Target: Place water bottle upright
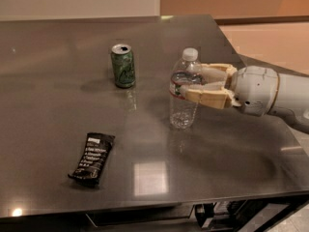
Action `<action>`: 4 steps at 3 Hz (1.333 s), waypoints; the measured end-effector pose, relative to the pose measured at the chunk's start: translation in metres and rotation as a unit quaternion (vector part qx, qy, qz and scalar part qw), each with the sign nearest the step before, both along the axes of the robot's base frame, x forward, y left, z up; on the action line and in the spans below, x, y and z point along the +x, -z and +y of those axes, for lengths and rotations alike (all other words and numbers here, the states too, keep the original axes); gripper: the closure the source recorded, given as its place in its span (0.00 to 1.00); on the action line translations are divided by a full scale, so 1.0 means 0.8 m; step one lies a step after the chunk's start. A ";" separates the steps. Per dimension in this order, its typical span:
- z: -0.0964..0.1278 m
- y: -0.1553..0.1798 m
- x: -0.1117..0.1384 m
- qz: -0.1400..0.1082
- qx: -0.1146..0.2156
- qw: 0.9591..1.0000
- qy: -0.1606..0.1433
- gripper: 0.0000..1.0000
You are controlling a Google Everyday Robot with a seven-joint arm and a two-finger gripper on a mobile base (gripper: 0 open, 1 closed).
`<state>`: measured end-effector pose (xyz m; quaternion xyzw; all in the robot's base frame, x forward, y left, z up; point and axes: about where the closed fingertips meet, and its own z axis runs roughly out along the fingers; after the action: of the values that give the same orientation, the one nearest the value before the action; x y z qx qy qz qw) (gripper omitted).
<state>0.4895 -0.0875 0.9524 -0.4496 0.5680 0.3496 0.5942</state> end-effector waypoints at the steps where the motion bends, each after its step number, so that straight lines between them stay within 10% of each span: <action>1: 0.000 0.007 0.003 0.003 0.006 1.000 -0.004 0.83; 4: 0.000 0.018 0.011 0.017 0.017 1.000 -0.006 0.14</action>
Offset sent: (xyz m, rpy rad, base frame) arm 0.0081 -0.0056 -0.0146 0.0331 0.0232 0.0056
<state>0.4981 -0.0877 0.9380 -0.4370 0.5688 0.3706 0.5900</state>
